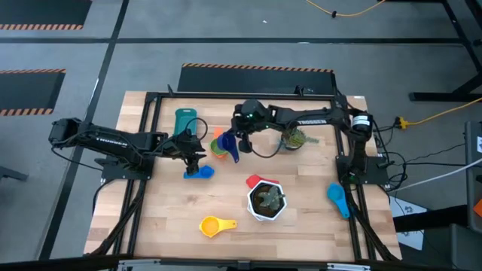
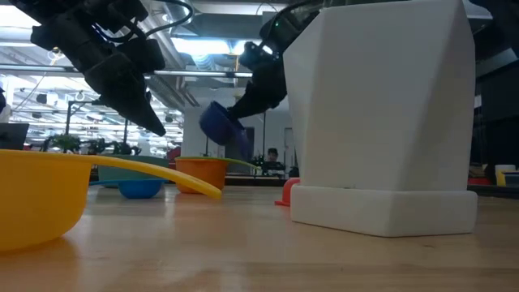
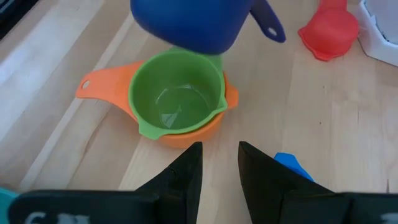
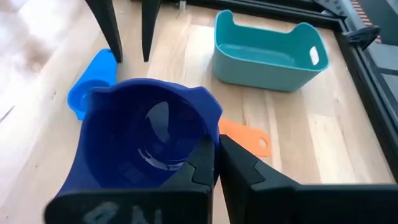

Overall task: Nest measuring cups in basket
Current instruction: Stack the dark blue measuring cup into the green measuring cup, then adjust the nested measuring cups to an aligned position

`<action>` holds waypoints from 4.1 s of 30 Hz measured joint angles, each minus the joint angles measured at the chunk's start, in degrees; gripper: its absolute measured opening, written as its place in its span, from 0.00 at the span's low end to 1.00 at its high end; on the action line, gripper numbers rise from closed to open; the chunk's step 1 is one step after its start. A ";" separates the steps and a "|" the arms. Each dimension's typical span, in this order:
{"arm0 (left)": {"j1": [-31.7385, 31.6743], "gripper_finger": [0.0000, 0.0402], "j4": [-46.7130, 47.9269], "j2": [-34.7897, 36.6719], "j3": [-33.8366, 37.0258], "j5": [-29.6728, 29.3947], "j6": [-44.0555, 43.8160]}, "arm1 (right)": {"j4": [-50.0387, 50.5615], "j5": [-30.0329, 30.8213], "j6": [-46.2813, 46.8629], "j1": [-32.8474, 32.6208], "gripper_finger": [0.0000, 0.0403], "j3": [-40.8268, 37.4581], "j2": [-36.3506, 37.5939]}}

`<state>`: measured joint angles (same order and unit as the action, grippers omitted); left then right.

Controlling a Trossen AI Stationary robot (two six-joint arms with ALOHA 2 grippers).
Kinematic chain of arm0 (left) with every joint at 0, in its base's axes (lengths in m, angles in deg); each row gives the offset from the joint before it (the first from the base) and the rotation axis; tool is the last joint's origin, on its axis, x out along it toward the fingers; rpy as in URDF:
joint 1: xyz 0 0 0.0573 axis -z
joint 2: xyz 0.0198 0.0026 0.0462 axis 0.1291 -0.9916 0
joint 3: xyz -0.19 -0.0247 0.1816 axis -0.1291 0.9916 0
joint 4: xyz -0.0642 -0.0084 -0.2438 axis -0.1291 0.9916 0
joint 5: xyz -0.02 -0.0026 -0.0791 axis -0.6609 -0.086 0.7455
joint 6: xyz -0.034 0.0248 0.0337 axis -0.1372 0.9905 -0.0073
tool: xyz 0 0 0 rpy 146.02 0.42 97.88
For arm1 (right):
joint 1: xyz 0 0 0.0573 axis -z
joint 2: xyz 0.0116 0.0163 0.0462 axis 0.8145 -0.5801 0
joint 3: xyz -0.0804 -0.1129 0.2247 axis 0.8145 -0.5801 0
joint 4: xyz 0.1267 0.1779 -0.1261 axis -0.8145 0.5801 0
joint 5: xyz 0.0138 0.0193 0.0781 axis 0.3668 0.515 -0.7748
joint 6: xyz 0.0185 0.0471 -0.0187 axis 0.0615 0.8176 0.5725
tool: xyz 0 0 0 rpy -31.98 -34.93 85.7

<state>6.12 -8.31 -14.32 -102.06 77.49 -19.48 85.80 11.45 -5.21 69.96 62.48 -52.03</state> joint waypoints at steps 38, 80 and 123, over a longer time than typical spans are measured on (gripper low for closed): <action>-0.02 0.24 -0.31 0.00 -0.02 -0.02 0.02 | -3.56 0.00 2.46 0.00 0.34 -0.02 -1.92; -0.02 0.24 -2.43 -6.76 -0.09 7.11 -10.49 | 6.82 14.23 5.87 1.75 0.35 -0.02 -1.71; -0.07 0.24 -22.78 -20.37 -0.09 3.39 -10.29 | 6.04 10.38 8.93 -8.65 0.35 -0.07 -5.24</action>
<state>6.05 -31.09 -34.70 -102.15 80.88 -29.77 91.84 21.83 3.72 61.32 62.41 -57.27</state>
